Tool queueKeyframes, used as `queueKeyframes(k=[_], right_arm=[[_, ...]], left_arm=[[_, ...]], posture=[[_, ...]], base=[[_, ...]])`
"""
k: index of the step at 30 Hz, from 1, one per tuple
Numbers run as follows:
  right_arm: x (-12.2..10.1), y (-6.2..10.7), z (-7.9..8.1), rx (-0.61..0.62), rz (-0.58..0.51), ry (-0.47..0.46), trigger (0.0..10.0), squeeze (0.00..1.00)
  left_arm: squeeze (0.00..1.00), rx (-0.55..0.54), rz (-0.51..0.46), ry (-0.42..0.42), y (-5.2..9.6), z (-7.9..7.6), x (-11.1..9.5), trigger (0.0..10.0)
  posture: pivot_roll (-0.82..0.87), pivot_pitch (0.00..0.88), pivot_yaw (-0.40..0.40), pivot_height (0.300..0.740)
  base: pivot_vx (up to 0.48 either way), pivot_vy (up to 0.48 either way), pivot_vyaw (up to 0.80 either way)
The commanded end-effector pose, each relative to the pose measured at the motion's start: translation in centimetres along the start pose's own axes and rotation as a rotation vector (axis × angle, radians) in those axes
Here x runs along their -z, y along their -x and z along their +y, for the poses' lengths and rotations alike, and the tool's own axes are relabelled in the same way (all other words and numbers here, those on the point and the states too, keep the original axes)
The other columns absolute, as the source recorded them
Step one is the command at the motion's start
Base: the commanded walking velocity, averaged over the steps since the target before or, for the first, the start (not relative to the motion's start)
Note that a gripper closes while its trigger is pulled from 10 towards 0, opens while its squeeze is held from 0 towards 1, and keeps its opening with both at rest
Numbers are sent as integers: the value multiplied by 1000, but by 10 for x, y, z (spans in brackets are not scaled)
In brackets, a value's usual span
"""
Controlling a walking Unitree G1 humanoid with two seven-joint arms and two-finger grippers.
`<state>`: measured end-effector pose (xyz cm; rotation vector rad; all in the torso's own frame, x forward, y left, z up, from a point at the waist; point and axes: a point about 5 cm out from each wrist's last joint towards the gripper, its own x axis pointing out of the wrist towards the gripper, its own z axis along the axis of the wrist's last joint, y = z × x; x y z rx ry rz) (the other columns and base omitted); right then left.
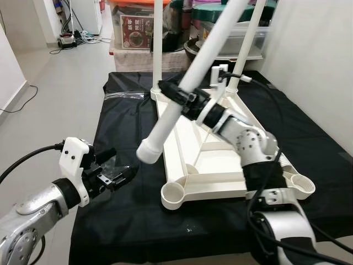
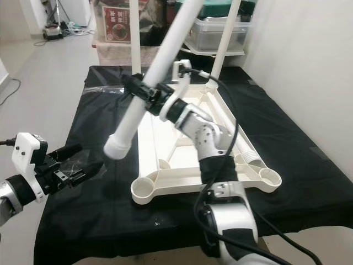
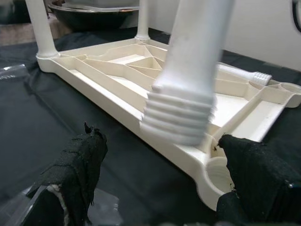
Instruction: Building children table
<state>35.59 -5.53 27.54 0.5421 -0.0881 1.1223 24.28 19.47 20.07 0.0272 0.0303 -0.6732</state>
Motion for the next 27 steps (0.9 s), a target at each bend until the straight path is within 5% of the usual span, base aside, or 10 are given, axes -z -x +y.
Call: queueKeyframes(k=[1,17,18,19,20,27], right_arm=[[-3,-5,10,-54,-7,5,10000,0],[19,-26,49,-228,23,-59,10000,0],[20,-27,50,-234,25,-60,10000,0],[20,-27,50,-234,25,-60,10000,0],[21,-27,51,-236,27,-61,10000,0],[21,-25,50,-219,35,-55,10000,0]], left_arm=[[0,32,12,-10,-3,-1,3,10000],[0,170,5,-17,-16,-11,5,10000],[0,179,8,-22,-17,-12,5,5137],[0,179,8,-22,-17,-12,5,5137],[0,186,8,-13,-17,-12,6,0],[0,198,26,-29,-16,-16,11,0]], posture=[[54,0,-53,740],[39,0,-47,740],[39,0,-47,740],[39,0,-47,740],[39,0,-47,740],[35,0,-51,740]], base=[[0,0,0],[0,0,0],[0,0,0],[0,0,0],[0,0,0],[0,0,0]])
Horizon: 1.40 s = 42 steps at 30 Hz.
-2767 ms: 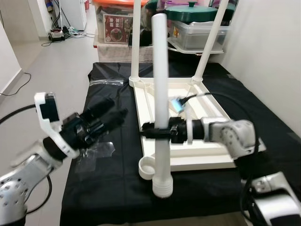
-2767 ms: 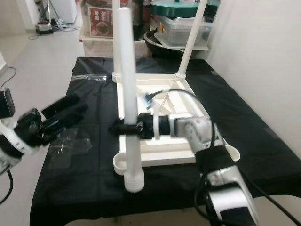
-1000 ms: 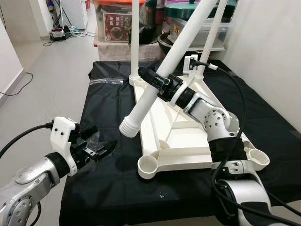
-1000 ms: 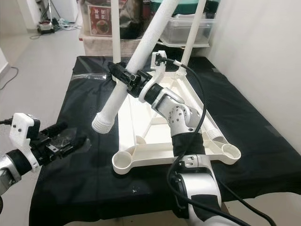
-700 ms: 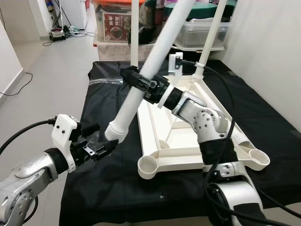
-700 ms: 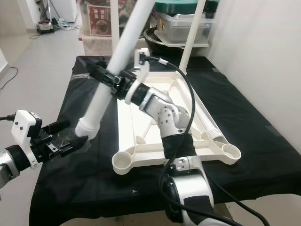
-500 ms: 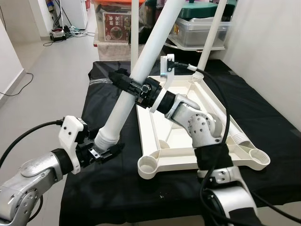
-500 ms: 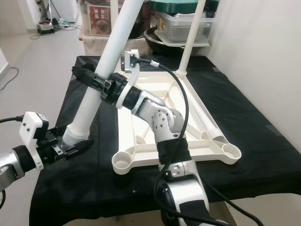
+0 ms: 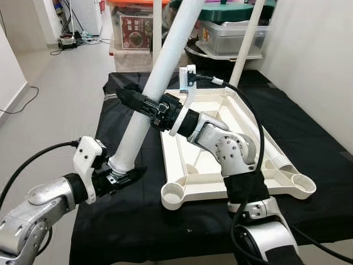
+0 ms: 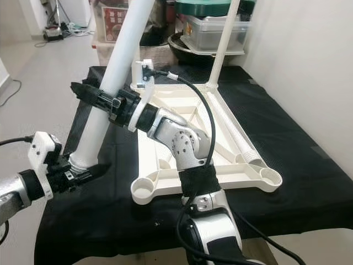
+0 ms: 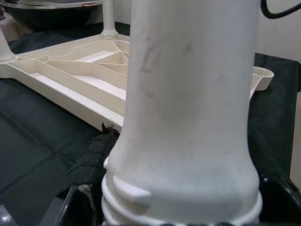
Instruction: Building children table
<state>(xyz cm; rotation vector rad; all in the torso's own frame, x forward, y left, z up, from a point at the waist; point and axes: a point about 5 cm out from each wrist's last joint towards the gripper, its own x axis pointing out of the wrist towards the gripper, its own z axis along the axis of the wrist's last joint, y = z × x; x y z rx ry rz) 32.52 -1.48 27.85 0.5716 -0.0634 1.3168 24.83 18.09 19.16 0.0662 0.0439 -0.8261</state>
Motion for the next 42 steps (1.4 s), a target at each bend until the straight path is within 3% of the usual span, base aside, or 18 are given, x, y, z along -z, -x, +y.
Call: queueKeyframes(k=[1,6,7,8,10,11,12,13,16,19,21,23,25,29,31,32,34,42], right_arm=[[-1,-5,8,-36,-9,9,10000,0],[-6,-6,5,-15,-25,19,10000,0],[-7,-7,5,-4,-39,10,10000,1000],[-7,-7,5,-4,-39,10,10000,1000],[-9,-7,3,25,-66,-15,10000,1000],[-9,-7,3,25,-66,-15,10000,1000],[-9,-7,1,64,-66,-17,10000,933],[-11,-6,-6,157,-102,-47,10000,0],[-9,-1,-23,335,-183,-175,10000,0],[-2,1,-29,400,-200,-245,10000,0],[14,0,-30,450,-196,-296,10000,0],[17,0,-30,459,-196,-308,10000,0],[19,0,-30,466,-199,-320,10000,0],[28,-4,-29,492,-203,-370,10000,0],[29,-5,-29,499,-203,-382,10000,0],[29,-7,-28,510,-205,-394,10000,0],[29,-8,-29,528,-208,-402,10000,0],[28,0,-43,656,-251,-398,9608,0]], left_arm=[[0,45,2,5,-4,-8,3,0],[0,32,12,-13,-4,-5,3,0],[0,22,22,-26,-4,-5,3,0],[0,22,22,-26,-4,-5,3,0],[0,4,35,-65,-5,-3,3,10000],[0,4,35,-65,-5,-3,3,10000],[0,-9,45,-90,-5,-2,3,10000],[0,-79,81,-156,-9,4,4,10000],[0,-272,141,-267,-17,19,7,10000],[0,-348,151,-289,-22,24,9,10000],[0,-458,141,-294,-37,26,10,10000],[0,-479,141,-294,-41,26,11,10000],[0,-486,140,-302,-47,24,11,10000],[0,-429,128,-375,-84,4,10,10000],[0,-420,128,-397,-90,0,10,10000],[0,-363,147,-441,-100,-11,15,10000],[0,-344,187,-496,-104,-15,22,10000],[0,-373,249,-550,-103,-15,31,10000]], posture=[[35,0,-51,740],[36,0,-53,740],[36,0,-52,740],[36,0,-52,740],[35,0,-53,740],[35,0,-53,740],[32,0,-52,740],[34,0,-57,740],[39,0,-60,740],[34,0,-58,740],[35,0,-58,740],[35,0,-58,740],[35,0,-58,740],[32,0,-61,740],[32,0,-61,740],[32,0,-58,740],[29,0,-53,740],[34,0,-46,740]], base=[[0,0,0],[0,0,0],[0,0,0],[0,0,0],[0,0,0],[0,0,0],[0,0,0],[0,0,0],[0,0,0],[0,0,0],[0,0,0],[0,0,0],[0,0,0],[0,0,0],[0,0,0],[0,0,0],[0,0,0],[0,0,0]])
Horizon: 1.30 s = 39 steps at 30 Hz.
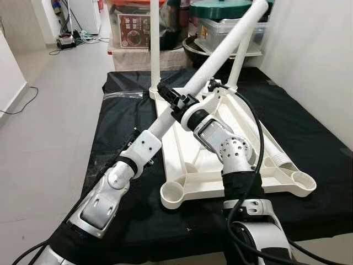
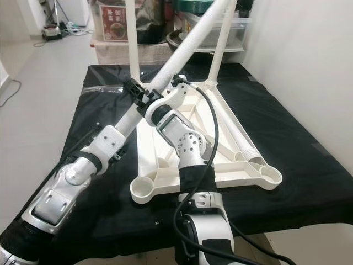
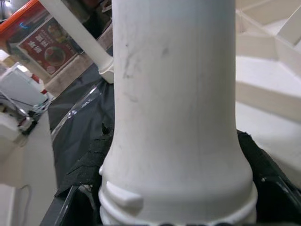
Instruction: Building children table
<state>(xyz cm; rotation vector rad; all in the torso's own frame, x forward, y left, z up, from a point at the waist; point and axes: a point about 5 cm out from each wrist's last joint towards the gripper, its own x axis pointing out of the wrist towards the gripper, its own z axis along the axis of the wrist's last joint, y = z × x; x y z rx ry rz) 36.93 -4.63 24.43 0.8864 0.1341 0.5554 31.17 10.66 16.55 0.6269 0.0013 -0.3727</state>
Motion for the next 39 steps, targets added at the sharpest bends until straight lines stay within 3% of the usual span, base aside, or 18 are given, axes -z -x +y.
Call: queueKeyframes(k=[1,2,3,9,18,19,20,21,26,32,34,36,37,39], right_arm=[[32,-8,17,-28,20,-112,4902,0],[32,-7,15,-12,12,-111,4902,0],[30,-7,11,9,-3,-106,0,0],[26,-5,5,39,-37,-110,0,0],[26,-6,11,12,-56,-130,0,0],[26,-5,12,11,-59,-127,0,0],[26,-5,12,11,-59,-127,0,0],[25,-5,11,11,-64,-122,0,0],[21,-5,12,-3,-79,-94,0,0],[6,-6,9,-19,-135,19,0,0],[-6,-4,2,-10,-167,84,0,0],[-10,-4,-1,-4,-179,108,0,0],[-19,-2,-6,4,-197,136,0,0],[-28,-1,-10,10,-214,167,0,0]], left_arm=[[0,64,33,-50,1,-17,5,10000],[0,61,40,-53,1,-17,6,10000],[0,57,48,-61,1,-18,7,10000],[0,54,50,-77,0,-21,7,10000],[0,48,55,-114,-1,-21,8,10000],[820,47,56,-111,-1,-20,9,10000],[820,47,56,-111,-1,-20,9,10000],[1000,47,61,-109,0,-18,10,10000],[1000,35,57,-104,4,-10,10,10000],[1000,20,15,-38,16,7,-1,10000],[1000,-64,-7,-43,21,24,-7,10000],[1000,-100,-12,-51,23,31,-8,10000],[0,-164,-16,-62,26,41,-7,10000],[0,-229,-25,-79,29,49,-6,10000]], posture=[[30,0,-44,740],[30,0,-44,740],[29,0,-44,740],[38,0,-50,740],[32,0,-44,740],[32,0,-44,740],[32,0,-44,740],[33,0,-45,740],[43,0,-53,740],[53,0,-60,740],[53,0,-59,740],[53,0,-59,740],[54,0,-63,740],[55,0,-65,740]], base=[[0,0,0],[0,0,0],[0,0,0],[0,0,0],[0,0,0],[0,0,0],[0,0,0],[0,0,0],[0,0,0],[0,0,0],[0,0,0],[0,0,0],[0,0,0],[0,0,0]])
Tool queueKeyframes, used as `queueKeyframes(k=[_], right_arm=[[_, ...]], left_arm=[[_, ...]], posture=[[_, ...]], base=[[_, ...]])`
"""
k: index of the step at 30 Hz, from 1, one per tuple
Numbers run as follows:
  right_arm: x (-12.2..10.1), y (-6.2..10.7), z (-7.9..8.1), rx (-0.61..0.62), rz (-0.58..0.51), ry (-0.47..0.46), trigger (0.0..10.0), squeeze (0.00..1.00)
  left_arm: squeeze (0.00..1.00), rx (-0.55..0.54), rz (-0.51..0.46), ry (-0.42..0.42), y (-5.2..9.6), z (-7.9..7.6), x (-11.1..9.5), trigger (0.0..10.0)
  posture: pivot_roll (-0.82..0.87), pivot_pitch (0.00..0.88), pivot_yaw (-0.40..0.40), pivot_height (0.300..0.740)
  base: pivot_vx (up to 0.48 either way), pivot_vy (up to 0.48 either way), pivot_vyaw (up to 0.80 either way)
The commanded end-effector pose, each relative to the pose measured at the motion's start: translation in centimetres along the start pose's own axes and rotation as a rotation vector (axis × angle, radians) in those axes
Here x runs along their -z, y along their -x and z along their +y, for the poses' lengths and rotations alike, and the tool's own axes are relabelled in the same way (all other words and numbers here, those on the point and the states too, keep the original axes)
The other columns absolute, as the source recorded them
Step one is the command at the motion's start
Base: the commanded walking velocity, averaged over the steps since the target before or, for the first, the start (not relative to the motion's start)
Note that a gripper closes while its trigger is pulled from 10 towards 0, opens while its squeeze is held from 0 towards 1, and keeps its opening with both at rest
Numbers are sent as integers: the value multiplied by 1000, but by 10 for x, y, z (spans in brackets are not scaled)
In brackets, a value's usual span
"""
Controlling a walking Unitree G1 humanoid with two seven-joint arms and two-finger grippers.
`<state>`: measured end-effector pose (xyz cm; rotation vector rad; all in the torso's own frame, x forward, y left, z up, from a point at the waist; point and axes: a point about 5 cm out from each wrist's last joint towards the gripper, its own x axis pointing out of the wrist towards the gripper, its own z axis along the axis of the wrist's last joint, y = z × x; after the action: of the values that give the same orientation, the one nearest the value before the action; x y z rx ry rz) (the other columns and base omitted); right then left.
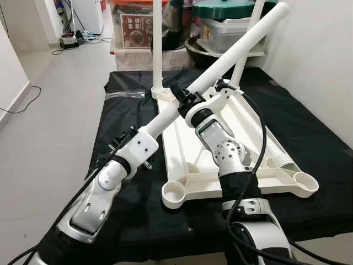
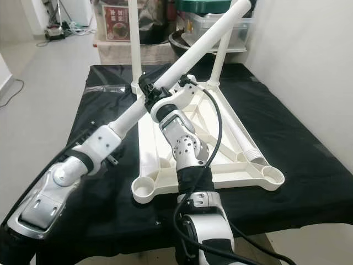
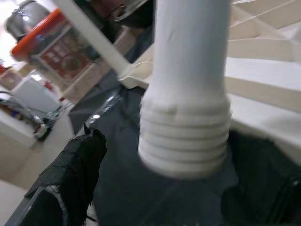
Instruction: Building children table
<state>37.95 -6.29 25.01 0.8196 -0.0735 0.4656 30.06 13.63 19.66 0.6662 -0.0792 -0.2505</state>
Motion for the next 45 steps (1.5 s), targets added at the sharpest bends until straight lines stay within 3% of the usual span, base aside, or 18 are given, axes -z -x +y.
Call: queueKeyframes(k=[1,3,4,10,13,15,20,25,32,37,45], right_arm=[[-9,-2,-3,2,-19,49,0,0],[-18,-2,-7,3,-32,68,0,0],[-38,-5,-12,-10,-58,99,0,0],[-51,-8,-12,-29,-76,108,0,0],[-81,-12,5,-206,-125,137,0,0],[-89,-13,10,-253,-144,126,0,0],[-90,-13,17,-312,-145,91,0,0],[-79,-9,31,-484,-95,121,0,0],[-78,-10,32,-523,-73,134,0,0],[-77,-9,33,-568,-53,142,0,0],[-69,-5,37,-640,-18,158,0,0]], left_arm=[[0,-92,6,-31,4,13,4,10000],[0,-113,6,-29,6,16,7,10000],[0,-96,35,-38,12,11,17,10000],[0,-49,56,-33,17,3,23,10000],[0,80,38,27,26,-21,24,10000],[0,106,37,51,29,-26,24,10000],[0,133,37,64,33,-29,25,10000],[0,162,14,113,39,-29,25,10000],[0,218,-42,159,42,-29,17,10000],[0,224,-74,179,46,-18,12,10000],[0,241,-87,193,48,-12,12,10000]], posture=[[55,0,-65,740],[57,0,-67,740],[55,0,-67,740],[52,0,-67,740],[45,0,-69,740],[45,0,-69,740],[51,0,-74,740],[53,0,-71,740],[46,0,-70,740],[49,0,-70,740],[51,0,-64,740]], base=[[0,0,0],[0,0,0],[0,0,0],[0,0,0],[0,0,0],[0,0,0],[0,0,0],[0,0,0],[0,0,0],[0,0,0],[0,0,0]])
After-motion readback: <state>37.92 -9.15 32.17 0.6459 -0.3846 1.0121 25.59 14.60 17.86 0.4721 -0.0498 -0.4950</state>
